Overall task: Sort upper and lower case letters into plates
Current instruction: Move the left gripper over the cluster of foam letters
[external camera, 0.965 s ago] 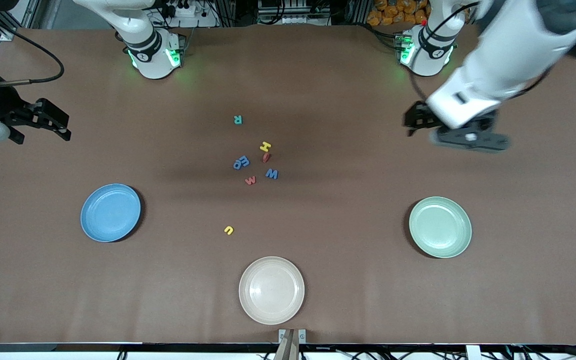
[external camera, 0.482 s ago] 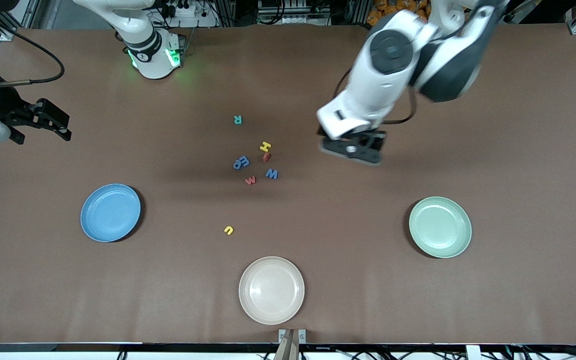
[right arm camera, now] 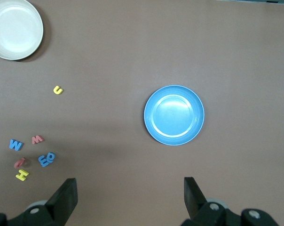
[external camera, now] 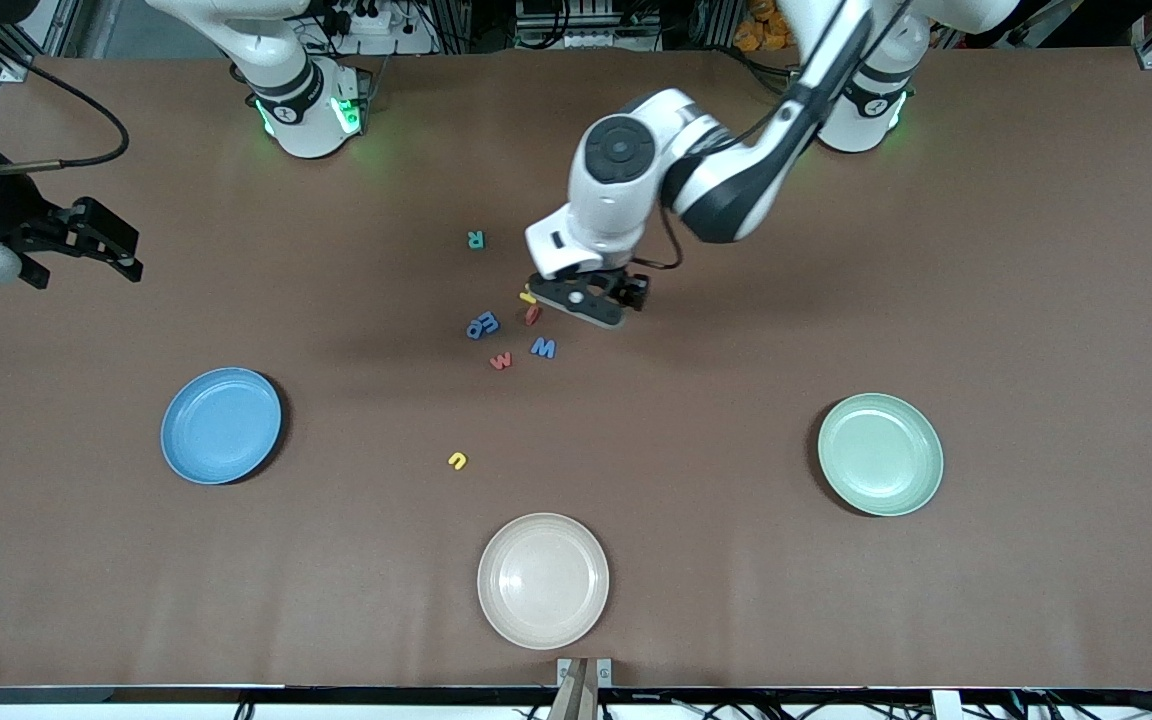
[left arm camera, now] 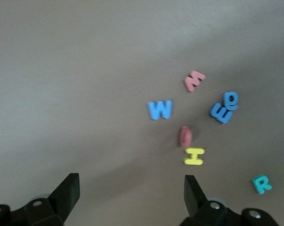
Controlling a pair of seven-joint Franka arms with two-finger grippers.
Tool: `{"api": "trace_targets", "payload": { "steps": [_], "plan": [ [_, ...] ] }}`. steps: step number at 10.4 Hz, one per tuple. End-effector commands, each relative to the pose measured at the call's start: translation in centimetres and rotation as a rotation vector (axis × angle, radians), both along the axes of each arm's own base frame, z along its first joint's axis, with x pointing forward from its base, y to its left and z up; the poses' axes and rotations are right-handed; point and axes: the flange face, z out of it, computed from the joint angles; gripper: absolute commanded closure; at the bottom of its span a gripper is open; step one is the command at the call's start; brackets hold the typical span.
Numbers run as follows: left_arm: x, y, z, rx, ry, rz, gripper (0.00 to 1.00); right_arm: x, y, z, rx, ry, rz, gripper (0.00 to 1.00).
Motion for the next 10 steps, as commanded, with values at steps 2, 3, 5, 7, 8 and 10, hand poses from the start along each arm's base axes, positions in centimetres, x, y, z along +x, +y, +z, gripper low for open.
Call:
{"api": "trace_targets", "payload": {
  "steps": [2, 3, 5, 7, 8, 10],
  "plan": [
    [-2.3, -3.5, -5.5, 0.006, -0.05, -0.016, 0.13, -0.1, 0.1, 0.1, -0.008, 0.002, -0.011, 0.0],
    [-2.6, -3.9, -6.9, 0.016, -0.069, -0.044, 0.16, -0.1, 0.1, 0.0, -0.008, 0.003, -0.011, 0.0],
    [-3.1, -4.8, -8.5, 0.022, -0.073, -0.061, 0.19, -0.1, 0.1, 0.1, -0.008, 0.002, -0.011, 0.0],
    [-3.3, -5.9, -9.5, 0.015, -0.074, -0.063, 0.2, 0.0, 0.1, 0.0, -0.008, 0.002, -0.011, 0.0],
    [-3.3, -6.0, -10.1, 0.025, -0.079, -0.035, 0.21, 0.1, 0.1, -0.2, -0.007, 0.003, -0.012, 0.0],
    [-3.5, -6.3, -11.1, 0.036, -0.092, -0.03, 0.23, 0.2, 0.1, -0.3, -0.007, 0.003, -0.012, 0.0]
  ]
}}
